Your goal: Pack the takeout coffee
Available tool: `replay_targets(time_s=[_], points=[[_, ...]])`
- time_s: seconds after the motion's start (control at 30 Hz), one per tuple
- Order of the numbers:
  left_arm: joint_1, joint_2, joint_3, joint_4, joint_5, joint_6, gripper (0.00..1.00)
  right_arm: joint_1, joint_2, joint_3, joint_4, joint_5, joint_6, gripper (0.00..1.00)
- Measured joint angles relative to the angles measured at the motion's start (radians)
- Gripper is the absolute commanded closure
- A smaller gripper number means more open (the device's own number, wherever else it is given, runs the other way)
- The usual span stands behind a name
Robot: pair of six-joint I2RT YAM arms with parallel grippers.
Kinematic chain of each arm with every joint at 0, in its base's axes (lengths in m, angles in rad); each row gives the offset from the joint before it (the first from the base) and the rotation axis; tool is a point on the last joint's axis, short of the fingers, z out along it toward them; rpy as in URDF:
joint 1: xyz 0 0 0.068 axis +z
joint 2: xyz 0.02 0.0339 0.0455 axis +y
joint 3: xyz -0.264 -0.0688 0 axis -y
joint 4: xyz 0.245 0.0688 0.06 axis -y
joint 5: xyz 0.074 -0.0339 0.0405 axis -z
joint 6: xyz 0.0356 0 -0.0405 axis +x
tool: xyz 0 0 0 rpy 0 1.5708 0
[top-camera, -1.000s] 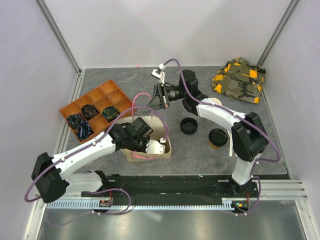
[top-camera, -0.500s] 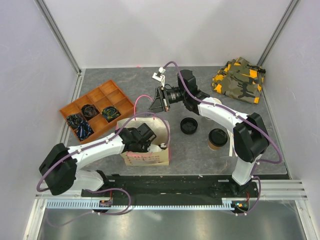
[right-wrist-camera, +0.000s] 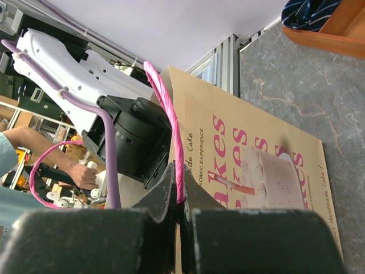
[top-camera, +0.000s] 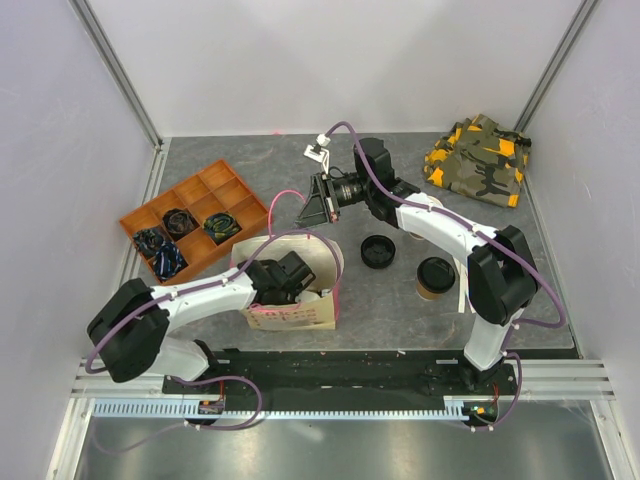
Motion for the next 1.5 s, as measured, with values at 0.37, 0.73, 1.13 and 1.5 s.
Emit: replay_targets(time_s=[0.37, 0.73, 1.13, 1.5], points=[[-0.004, -0.01, 0.026, 0.01, -0.05, 0.002, 0.98, 0.0, 0.0, 0.012, -0.032, 0.0, -0.032, 1.0], [-0.004, -0.051, 0.175, -0.079, 0.002, 0.002, 0.98, 0.0, 0.0, 0.016, -0.075, 0.004, -0.079, 1.0], [-0.005, 0.112, 0.131, -0.166, 0.06, -0.002, 0.98, -0.001, 0.0, 0.032, -0.101, 0.011, -0.116, 1.0], [-0.006, 0.145, 0.092, -0.119, 0.018, -0.025, 0.98, -0.001, 0.0, 0.037, -0.138, 0.009, -0.141, 1.0]])
